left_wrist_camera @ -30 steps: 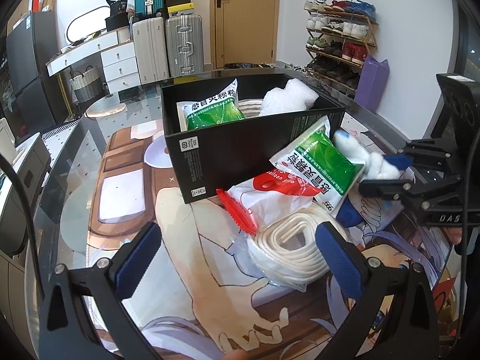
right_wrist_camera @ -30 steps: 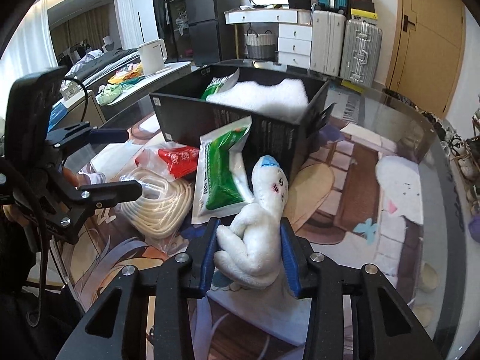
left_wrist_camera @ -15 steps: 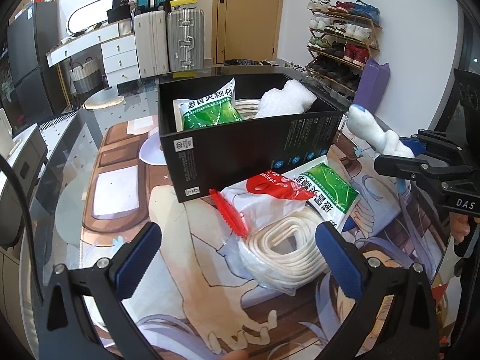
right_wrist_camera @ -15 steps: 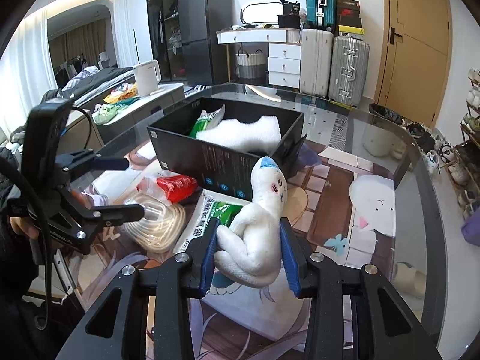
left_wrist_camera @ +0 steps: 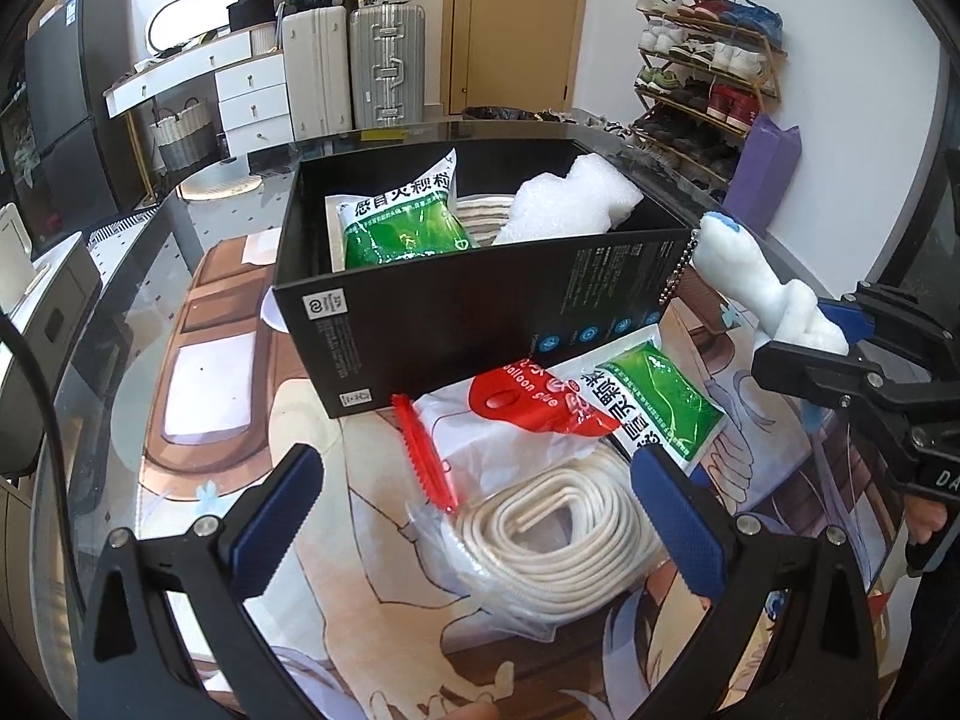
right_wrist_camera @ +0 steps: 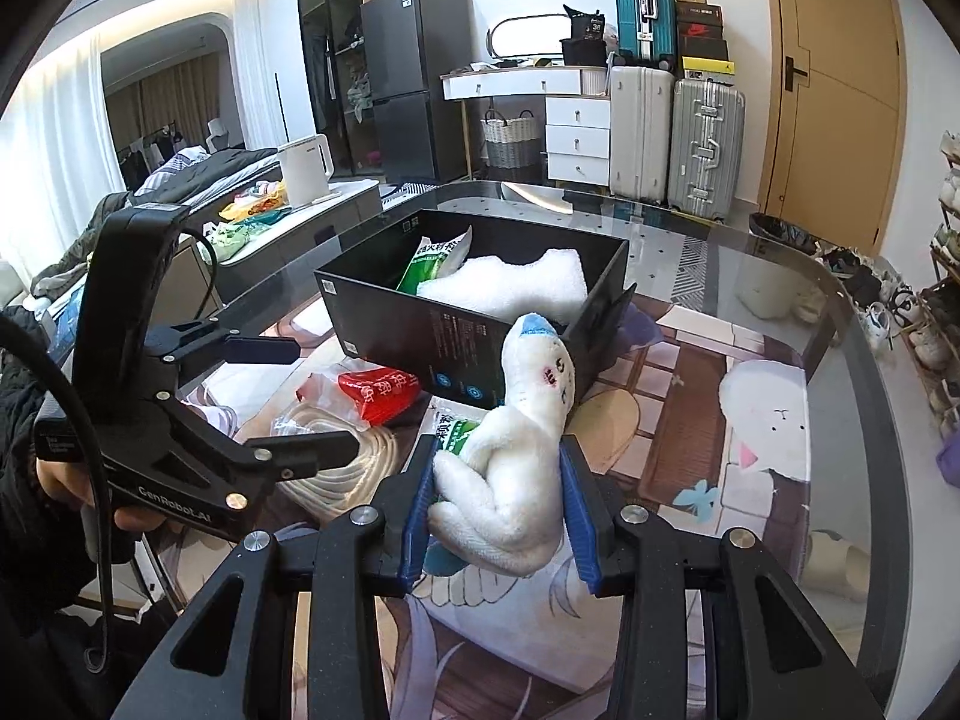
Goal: Organize soft objects
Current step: 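Grasp the red-and-white plastic bag with the left gripper while the right gripper holds the plush toy, then carry the plastic bag with the left gripper while the right gripper carries the plush toy over the box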
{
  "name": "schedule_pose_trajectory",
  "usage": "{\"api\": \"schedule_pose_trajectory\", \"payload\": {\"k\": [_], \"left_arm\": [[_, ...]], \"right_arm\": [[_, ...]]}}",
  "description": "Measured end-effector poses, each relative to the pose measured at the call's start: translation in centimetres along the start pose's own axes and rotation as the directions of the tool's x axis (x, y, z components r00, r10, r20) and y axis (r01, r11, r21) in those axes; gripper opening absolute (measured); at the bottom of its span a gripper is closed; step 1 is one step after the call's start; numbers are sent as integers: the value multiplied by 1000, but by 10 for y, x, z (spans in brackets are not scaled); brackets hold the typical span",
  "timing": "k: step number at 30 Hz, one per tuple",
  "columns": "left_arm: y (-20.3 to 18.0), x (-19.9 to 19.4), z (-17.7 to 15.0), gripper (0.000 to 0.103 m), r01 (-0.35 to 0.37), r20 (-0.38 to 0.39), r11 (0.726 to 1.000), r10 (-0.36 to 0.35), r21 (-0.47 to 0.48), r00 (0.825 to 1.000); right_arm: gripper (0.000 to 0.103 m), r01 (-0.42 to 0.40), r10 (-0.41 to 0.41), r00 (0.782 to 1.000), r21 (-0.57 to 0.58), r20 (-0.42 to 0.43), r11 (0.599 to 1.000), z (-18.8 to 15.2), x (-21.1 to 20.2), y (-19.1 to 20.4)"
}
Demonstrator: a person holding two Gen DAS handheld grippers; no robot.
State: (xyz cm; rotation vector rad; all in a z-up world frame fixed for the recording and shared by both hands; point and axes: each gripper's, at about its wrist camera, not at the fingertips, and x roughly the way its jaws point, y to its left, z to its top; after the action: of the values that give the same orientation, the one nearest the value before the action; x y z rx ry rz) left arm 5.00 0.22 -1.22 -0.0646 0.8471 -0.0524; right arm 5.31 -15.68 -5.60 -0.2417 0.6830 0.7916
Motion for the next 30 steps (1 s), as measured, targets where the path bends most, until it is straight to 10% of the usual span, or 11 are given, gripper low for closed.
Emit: {"api": "schedule_pose_trajectory", "payload": {"k": [9,20,30], "left_arm": [[-5,11,9,100,34,-28,999,-35,-12,999],[-4,12,9,58,37,-18,999,-38,-23,999],[0,4,9,54,30,20,999,-29,-15,999]], "right_arm": [[39,-5,5,1000,8,22,1000,2,-8,-2],[39,-6,6,1000,-6,28,1000,3,-11,0],[39,-7,7,1000,-4,29,1000,3,-11,1]]}}
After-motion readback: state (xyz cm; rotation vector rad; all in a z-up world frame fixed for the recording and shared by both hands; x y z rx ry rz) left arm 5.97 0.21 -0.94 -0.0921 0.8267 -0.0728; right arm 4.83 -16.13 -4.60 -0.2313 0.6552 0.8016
